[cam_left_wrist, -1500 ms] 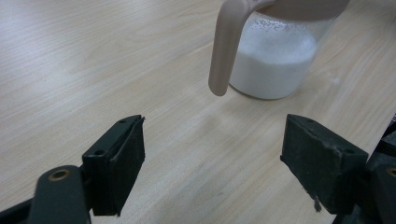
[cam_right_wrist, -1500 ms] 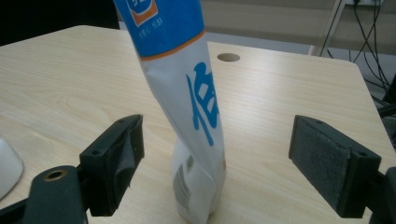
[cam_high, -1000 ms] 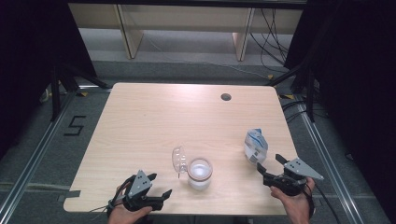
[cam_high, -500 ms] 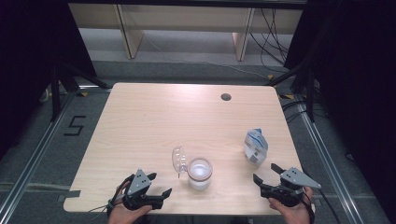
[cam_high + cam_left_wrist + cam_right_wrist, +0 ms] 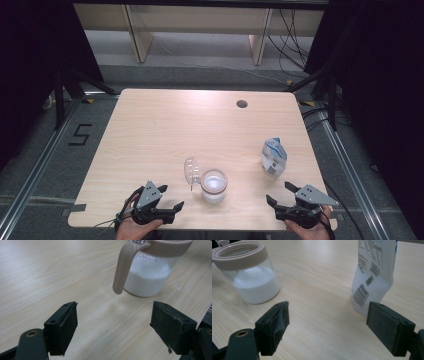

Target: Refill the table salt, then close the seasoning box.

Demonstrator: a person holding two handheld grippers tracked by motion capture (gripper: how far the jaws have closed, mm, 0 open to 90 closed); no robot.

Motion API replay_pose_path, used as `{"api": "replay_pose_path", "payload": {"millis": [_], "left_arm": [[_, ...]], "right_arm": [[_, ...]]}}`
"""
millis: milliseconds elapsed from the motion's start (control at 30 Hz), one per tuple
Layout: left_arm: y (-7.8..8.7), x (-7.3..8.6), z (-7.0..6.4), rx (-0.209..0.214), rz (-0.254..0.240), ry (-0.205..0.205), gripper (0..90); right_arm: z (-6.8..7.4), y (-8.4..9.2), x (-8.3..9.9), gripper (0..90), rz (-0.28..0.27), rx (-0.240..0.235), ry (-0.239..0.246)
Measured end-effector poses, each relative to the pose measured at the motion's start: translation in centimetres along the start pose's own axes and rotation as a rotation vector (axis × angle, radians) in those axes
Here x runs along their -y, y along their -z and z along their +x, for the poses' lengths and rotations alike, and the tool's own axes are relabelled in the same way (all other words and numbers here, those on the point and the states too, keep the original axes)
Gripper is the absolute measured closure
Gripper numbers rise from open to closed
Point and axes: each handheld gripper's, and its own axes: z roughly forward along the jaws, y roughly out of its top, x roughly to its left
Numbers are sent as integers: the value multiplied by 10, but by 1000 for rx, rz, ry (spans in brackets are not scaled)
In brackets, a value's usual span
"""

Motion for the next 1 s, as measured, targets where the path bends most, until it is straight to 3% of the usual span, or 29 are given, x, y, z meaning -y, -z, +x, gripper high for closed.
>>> {"api": "replay_pose_path", "payload": {"millis": [100, 133, 233, 267, 367, 400, 433, 500, 533, 567, 600, 633, 667, 700, 733, 833, 867, 900, 967, 1000], "left_arm": [[-1, 0, 0, 9, 1, -11, 210], [-2, -1, 0, 8, -5, -5, 210], [-2, -1, 0, 12, -10, 5, 210], [-2, -1, 0, 9, -1, 0, 210], [0, -1, 1, 2, -2, -8, 210], [0, -1, 2, 5, -5, -4, 210], [1, -2, 2, -1, 1, -2, 210], [0, -3, 3, 15, -12, 36, 212], [0, -3, 3, 15, -15, 39, 221], [1, -4, 4, 15, -14, 26, 230], [1, -5, 3, 11, -12, 32, 239], [1, -5, 3, 19, -19, 38, 249], [2, -5, 4, 19, -19, 38, 265], [3, -6, 4, 11, -25, 28, 289], [3, -7, 4, 12, -34, 52, 312], [7, -12, 7, 29, -58, 55, 395], [8, -13, 6, 24, -64, 74, 427], [9, -15, 6, 26, -73, 80, 450], [11, -18, 5, 32, -77, 61, 508], [11, -20, 4, 33, -85, 77, 531]], "right_arm": [[3, 2, 2, 187, 11, -4, -31], [1, 1, 3, 187, 5, -12, -6], [4, 2, 4, 184, 13, -6, -19], [2, 1, 4, 183, 11, -3, 8], [4, 2, 4, 182, 31, -24, -1], [4, 2, 4, 182, 28, -16, 17], [7, 2, 4, 181, 42, -24, -23], [5, -1, 5, 181, 28, -31, 4], [8, 0, 5, 181, 39, -31, -26], [5, 0, 5, 181, 31, -36, 8], [7, 1, 5, 181, 37, -27, -22], [7, 1, 5, 182, 34, -27, -23], [7, 1, 4, 182, 30, -28, -28], [5, -1, 4, 181, 24, -32, 1], [5, -1, 4, 181, 24, -30, 9], [7, 0, 4, 182, 29, -24, 7], [9, 0, 5, 182, 38, -28, -23], [7, 0, 5, 182, 31, -26, 2], [7, 0, 4, 182, 27, -24, 2], [7, 0, 4, 182, 26, -28, 11]]}}
